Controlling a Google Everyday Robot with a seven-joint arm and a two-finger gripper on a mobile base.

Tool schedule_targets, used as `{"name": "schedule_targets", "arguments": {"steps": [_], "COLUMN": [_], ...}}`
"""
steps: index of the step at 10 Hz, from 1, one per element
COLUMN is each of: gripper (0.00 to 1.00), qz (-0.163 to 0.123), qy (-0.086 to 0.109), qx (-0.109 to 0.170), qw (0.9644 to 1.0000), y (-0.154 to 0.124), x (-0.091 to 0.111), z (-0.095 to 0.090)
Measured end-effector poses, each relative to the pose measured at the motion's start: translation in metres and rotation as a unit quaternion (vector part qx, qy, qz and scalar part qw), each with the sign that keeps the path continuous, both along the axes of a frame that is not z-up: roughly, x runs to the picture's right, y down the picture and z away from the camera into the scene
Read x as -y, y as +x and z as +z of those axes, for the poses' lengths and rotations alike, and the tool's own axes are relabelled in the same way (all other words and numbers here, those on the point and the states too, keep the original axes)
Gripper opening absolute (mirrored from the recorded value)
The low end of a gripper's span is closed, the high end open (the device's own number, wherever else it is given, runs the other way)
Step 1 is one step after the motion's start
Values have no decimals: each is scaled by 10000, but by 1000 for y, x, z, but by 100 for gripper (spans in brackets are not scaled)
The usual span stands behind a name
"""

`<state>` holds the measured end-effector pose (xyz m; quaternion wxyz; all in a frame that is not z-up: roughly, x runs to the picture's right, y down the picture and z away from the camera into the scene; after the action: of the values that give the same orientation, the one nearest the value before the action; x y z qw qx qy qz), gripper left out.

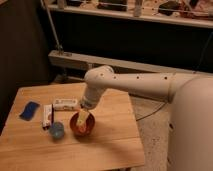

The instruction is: Place the pepper in the ceramic bowl

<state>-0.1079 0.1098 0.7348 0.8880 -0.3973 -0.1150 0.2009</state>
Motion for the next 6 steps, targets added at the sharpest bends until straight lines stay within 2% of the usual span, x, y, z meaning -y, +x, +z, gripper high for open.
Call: {"name": "schedule_targets", "arguments": {"steps": [1, 3, 5, 6], "gripper": [80, 80, 80, 80], "qz": [74, 334, 603, 797], "qy": [45, 193, 254, 278], "qx": [-82, -486, -937, -1212], "qw": [9999, 9981, 9935, 9890], "y": [3, 17, 30, 37], "x": [6, 21, 30, 34], "z": [-1, 5, 14, 20]}}
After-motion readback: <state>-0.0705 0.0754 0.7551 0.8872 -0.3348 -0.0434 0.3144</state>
